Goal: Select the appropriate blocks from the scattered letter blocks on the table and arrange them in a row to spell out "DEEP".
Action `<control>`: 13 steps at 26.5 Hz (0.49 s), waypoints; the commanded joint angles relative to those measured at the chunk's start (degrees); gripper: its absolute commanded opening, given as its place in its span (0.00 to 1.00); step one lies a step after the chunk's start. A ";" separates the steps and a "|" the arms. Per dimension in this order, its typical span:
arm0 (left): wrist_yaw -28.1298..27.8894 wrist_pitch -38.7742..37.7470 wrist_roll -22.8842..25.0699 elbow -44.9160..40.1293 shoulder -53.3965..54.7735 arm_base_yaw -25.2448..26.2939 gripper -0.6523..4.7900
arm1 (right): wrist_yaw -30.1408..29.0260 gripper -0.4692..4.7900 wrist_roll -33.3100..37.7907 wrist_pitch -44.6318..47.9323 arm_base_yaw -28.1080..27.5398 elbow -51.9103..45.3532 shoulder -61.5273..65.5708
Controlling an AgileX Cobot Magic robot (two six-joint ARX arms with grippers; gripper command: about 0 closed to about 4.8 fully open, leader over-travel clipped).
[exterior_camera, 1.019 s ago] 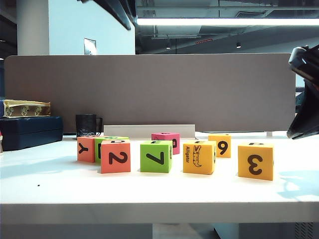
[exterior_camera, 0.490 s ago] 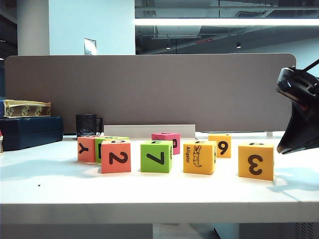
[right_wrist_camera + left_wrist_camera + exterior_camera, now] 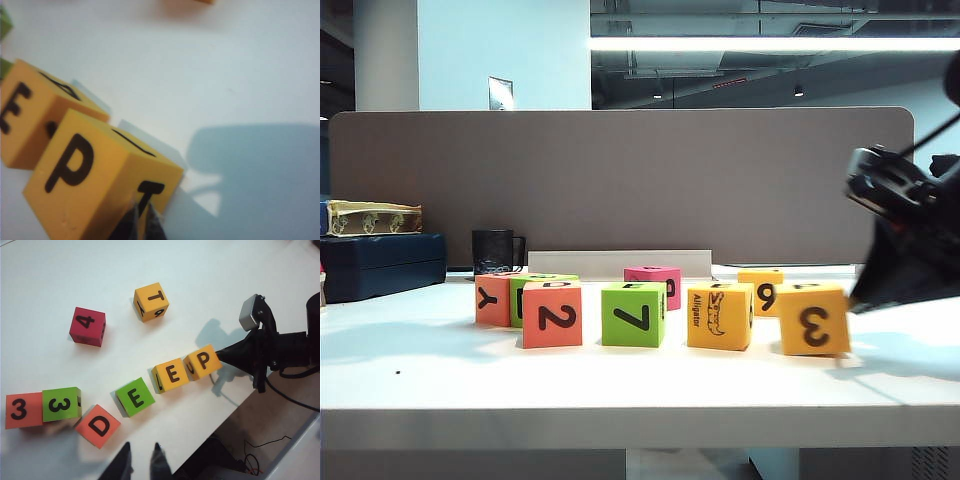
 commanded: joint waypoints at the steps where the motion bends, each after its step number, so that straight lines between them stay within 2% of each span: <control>1: 0.35 -0.31 0.11 0.17 -0.37 -0.07 0.21 | -0.59 0.13 -0.13 1.36 2.27 2.21 1.40; 13: 0.35 -0.31 0.11 0.17 -0.37 -0.07 0.21 | -0.96 0.13 -0.11 5.07 4.13 4.28 6.82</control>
